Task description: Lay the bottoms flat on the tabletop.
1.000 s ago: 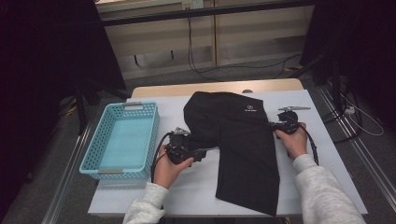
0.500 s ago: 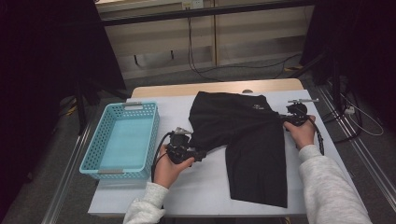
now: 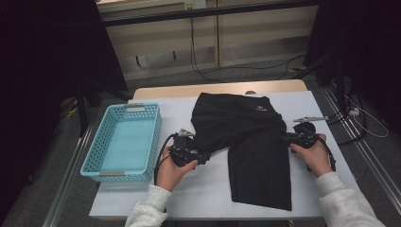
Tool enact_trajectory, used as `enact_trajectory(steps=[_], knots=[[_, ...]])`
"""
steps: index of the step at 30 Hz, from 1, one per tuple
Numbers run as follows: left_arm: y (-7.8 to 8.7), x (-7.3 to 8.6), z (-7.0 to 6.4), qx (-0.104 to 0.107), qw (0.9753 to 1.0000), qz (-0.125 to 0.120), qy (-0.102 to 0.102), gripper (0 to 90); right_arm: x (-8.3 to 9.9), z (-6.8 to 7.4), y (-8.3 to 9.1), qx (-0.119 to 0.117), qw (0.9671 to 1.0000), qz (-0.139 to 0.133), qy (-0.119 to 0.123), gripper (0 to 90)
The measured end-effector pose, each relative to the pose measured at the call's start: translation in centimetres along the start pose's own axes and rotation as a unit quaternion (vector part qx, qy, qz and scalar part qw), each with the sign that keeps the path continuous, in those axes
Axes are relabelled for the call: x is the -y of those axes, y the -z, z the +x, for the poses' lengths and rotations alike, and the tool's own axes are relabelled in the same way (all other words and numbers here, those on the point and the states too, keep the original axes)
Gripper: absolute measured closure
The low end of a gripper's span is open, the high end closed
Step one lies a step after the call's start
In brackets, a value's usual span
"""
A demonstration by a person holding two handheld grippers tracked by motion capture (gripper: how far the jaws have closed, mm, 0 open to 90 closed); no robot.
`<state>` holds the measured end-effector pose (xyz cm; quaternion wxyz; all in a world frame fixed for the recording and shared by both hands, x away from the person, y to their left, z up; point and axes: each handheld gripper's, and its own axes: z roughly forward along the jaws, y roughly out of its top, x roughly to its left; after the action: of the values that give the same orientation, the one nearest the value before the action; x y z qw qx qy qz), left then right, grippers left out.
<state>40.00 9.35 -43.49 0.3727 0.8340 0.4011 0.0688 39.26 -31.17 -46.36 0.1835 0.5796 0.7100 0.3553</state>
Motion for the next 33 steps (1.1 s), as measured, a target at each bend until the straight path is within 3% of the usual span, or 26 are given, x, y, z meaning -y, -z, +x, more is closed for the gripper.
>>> enact_trajectory(steps=[4, 6, 11, 16, 17, 19, 25, 28, 30, 33], knots=[[0.0, 0.0, -0.1, -0.003, 1.0000, -0.002, -0.001, 18.0, 1.5, 0.7, 1.5, 0.003, 1.0000, 0.008, 0.003, 56.6], [0.1, 0.0, -0.2, -0.004, 1.0000, -0.002, -0.001, 18.0, 2.3, 1.1, 2.3, -0.008, 0.9999, 0.007, -0.003, 57.4], [0.2, 0.0, -0.2, -0.007, 1.0000, -0.005, -0.001, 18.0, 4.4, 2.1, 4.0, -0.039, 0.9991, 0.003, -0.016, 67.3], [0.3, -0.1, -0.4, -0.005, 1.0000, -0.004, -0.004, 18.0, 5.7, 4.0, 4.9, -0.056, 0.9983, 0.018, -0.003, 80.4], [0.4, -0.1, -0.5, -0.007, 0.9999, -0.005, -0.005, 18.0, 5.7, 4.2, 5.0, -0.059, 0.9980, 0.024, -0.001, 87.1], [0.5, -0.2, -0.5, -0.006, 1.0000, -0.004, -0.007, 18.0, 5.9, 4.2, 5.0, -0.071, 0.9972, 0.024, 0.000, 89.5], [0.6, -0.1, -0.4, -0.010, 0.9999, -0.005, -0.006, 18.0, 5.9, 2.7, 5.8, -0.070, 0.9966, 0.039, 0.019, 89.8], [0.7, -0.1, -0.2, -0.013, 0.9999, -0.009, -0.004, 17.6, 5.9, 1.9, 6.4, -0.053, 0.9970, 0.046, 0.034, 89.5], [0.7, -0.1, -0.1, -0.014, 0.9999, -0.010, -0.003, 16.8, 6.0, 1.7, 6.5, -0.054, 0.9969, 0.042, 0.039, 88.5], [0.7, 0.0, 0.0, -0.017, 0.9998, -0.008, -0.003, 16.8, 5.9, 2.1, 6.4, -0.046, 0.9969, 0.037, 0.051, 77.8]])
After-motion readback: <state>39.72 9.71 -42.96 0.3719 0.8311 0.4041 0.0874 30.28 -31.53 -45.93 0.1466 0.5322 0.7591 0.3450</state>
